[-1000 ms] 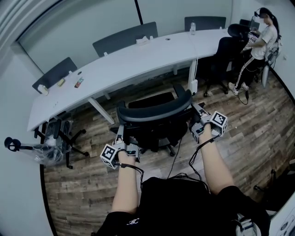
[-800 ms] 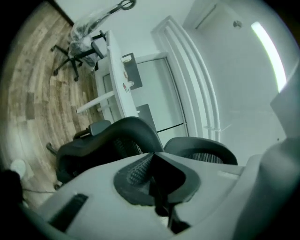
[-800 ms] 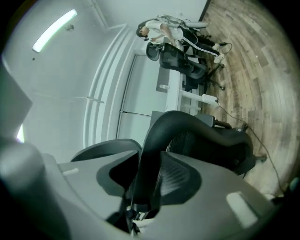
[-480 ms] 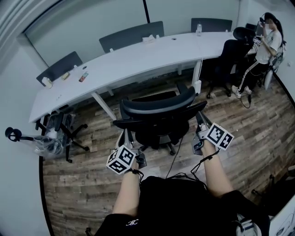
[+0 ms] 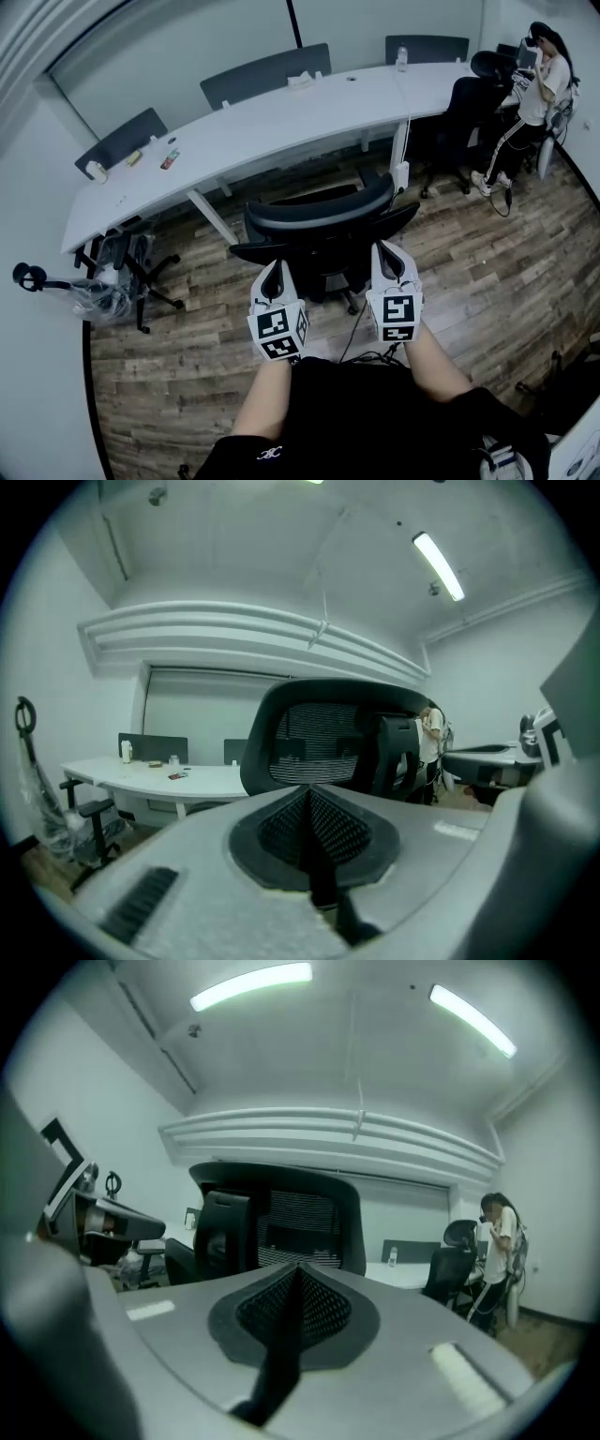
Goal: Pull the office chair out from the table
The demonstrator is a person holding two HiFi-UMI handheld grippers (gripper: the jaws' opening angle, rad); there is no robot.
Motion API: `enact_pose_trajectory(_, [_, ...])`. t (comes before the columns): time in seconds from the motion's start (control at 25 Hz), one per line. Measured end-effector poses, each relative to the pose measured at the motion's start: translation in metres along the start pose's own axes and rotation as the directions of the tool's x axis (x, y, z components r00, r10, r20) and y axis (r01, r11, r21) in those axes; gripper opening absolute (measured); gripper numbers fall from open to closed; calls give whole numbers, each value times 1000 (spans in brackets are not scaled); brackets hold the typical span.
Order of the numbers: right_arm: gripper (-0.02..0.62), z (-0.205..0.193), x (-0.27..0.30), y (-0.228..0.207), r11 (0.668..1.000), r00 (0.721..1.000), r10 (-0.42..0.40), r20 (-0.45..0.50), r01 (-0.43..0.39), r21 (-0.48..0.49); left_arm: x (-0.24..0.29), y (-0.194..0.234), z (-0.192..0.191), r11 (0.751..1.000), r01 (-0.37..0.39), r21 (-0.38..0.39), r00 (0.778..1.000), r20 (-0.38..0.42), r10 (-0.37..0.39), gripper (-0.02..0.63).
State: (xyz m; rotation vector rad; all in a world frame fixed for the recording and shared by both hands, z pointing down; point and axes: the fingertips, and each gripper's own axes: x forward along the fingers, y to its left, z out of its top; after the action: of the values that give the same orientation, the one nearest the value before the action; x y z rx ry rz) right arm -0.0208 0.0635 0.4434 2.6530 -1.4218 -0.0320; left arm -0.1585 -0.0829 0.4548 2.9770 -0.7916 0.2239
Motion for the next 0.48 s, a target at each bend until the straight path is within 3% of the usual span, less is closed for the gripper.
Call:
enact_pose_trajectory(0.2, [6,-1,1,21,998,998,57,-17,-57,-3,-3,-6,-4,1000,17,-8,1000,-10,-17,6])
enact_pose_trajectory(0.48, [6,1,2,21,998,998,64,-24,-64,13,-5,-6,-9,1000,26,-10,1000,-17,-26,6])
